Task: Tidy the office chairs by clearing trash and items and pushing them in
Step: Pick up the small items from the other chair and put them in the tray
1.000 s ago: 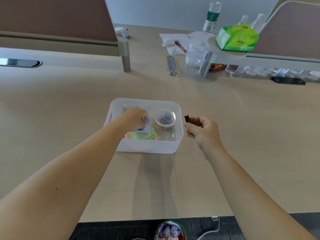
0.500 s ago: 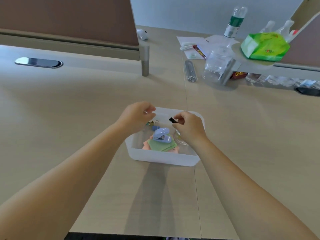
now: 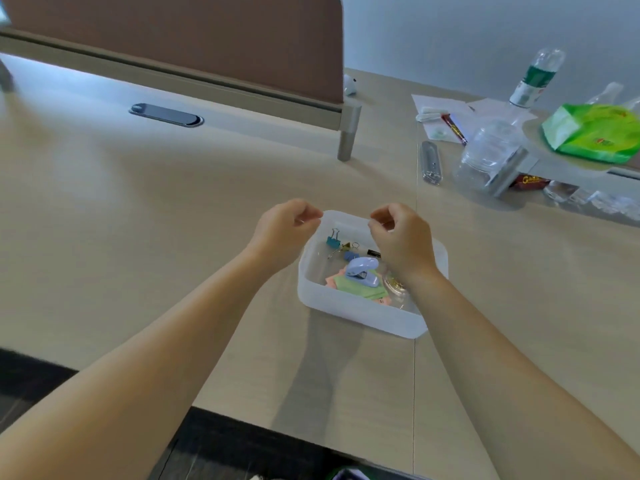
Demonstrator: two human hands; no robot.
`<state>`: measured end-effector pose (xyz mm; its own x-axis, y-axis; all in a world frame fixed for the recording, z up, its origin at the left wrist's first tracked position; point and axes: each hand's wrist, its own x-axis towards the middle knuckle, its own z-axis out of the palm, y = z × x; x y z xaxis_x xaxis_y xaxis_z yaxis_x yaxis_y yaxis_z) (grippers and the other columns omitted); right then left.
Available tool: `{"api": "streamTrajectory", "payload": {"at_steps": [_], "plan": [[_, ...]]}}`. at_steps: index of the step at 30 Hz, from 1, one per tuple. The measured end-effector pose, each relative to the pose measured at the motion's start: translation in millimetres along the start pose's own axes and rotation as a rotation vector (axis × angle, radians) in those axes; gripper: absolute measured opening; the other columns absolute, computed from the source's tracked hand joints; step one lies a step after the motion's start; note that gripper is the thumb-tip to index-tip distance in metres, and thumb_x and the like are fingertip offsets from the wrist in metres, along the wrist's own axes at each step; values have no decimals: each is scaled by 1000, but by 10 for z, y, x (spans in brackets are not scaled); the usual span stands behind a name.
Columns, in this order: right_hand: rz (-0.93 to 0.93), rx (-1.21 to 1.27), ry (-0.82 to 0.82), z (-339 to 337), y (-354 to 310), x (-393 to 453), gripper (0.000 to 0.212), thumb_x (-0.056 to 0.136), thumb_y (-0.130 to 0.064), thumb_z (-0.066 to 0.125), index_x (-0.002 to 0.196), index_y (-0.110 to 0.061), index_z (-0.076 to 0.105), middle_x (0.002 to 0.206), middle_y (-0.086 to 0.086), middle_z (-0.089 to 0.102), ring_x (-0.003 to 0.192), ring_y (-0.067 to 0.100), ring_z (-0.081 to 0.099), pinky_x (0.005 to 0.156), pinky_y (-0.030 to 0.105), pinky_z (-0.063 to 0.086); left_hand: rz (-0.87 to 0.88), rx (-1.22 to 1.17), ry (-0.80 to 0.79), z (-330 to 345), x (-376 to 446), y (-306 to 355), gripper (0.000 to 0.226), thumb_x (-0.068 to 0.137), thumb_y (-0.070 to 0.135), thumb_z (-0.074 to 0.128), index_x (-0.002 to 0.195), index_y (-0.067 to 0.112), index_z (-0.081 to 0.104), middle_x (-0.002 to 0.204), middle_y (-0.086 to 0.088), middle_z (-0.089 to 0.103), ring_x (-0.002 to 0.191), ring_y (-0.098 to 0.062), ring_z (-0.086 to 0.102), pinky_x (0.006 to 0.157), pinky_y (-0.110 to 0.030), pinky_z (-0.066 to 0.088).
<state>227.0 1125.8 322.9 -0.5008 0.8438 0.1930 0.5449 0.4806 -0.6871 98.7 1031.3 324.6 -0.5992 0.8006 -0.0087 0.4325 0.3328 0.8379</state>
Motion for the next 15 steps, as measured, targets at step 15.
{"api": "streamTrajectory", "payload": {"at_steps": [15], "plan": [[-207, 546, -576, 412, -1724, -1798, 18, 85, -11, 54, 69, -18, 55, 68, -4, 54, 77, 21, 53, 71, 32, 42, -242, -70, 640, -1572, -2826, -323, 13, 90, 10, 49, 94, 12, 62, 94, -6, 61, 91, -19, 53, 80, -31, 41]]}}
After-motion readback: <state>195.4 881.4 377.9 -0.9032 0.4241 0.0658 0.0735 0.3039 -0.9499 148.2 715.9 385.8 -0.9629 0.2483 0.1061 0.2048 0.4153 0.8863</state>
